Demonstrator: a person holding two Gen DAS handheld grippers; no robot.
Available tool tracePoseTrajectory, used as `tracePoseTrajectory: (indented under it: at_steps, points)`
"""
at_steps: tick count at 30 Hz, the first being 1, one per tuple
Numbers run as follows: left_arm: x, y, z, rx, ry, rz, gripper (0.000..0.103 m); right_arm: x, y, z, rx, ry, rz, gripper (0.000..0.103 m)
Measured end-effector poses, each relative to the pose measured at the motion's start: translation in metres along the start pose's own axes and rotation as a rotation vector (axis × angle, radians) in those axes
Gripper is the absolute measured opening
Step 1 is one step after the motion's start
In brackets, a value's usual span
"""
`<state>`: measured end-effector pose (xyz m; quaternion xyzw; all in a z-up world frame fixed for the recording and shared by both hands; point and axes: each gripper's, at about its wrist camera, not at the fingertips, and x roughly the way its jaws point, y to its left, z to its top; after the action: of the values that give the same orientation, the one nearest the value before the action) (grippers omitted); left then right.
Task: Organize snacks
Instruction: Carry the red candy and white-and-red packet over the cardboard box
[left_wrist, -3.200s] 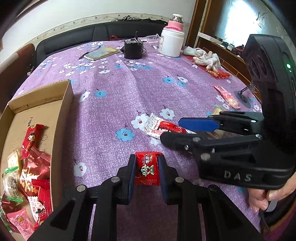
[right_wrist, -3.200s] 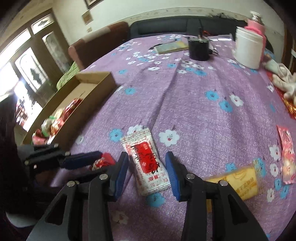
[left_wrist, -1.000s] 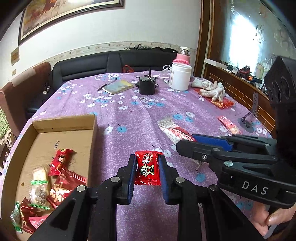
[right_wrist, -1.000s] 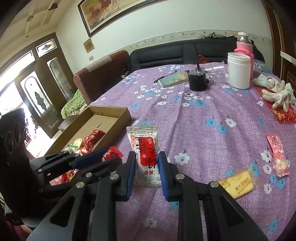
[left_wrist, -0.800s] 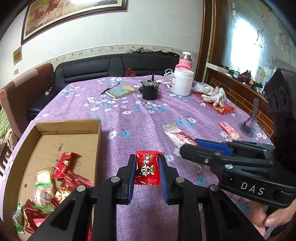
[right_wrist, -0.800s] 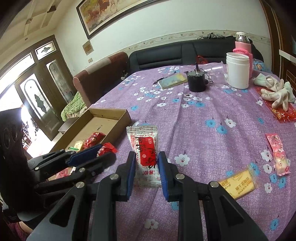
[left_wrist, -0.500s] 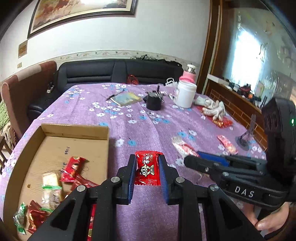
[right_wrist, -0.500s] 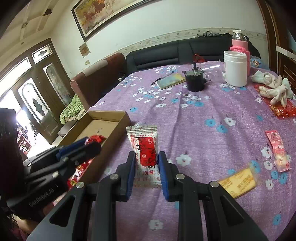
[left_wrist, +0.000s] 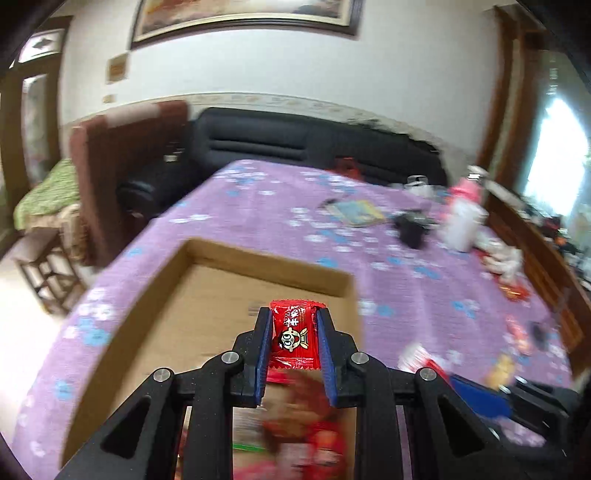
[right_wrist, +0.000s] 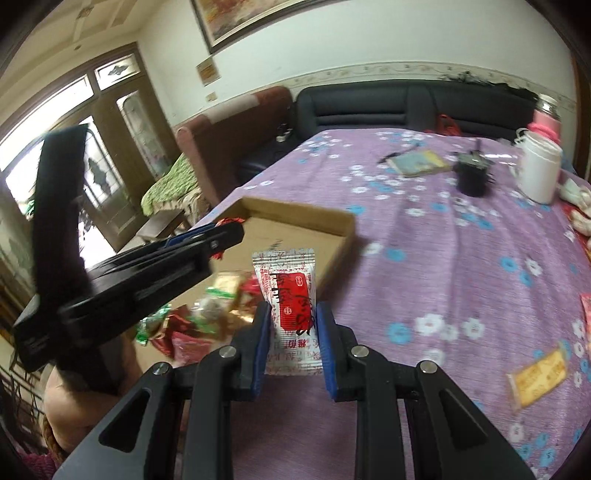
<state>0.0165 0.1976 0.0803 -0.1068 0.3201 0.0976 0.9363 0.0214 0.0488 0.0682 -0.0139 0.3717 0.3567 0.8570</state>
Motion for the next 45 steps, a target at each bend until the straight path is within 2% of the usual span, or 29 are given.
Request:
tracePoseTrajectory:
  at_steps: [6,11,23,45]
  points:
    - [0.024,0.037,-0.002,-0.106,0.082,0.078,0.025,0.019,0.024,0.000,-0.018,0.030,0.041,0.024]
    - [0.029,0.052,-0.005,-0.150,0.101,0.092,0.025,0.031,0.037,-0.006,-0.045,0.041,0.036,0.024]
    - [0.036,0.047,-0.005,-0.131,0.119,0.129,0.025,0.060,0.049,-0.025,-0.084,0.112,0.056,0.024]
    - [0.037,0.045,-0.005,-0.126,0.124,0.139,0.026,0.057,0.056,-0.033,-0.129,0.107,0.069,0.027]
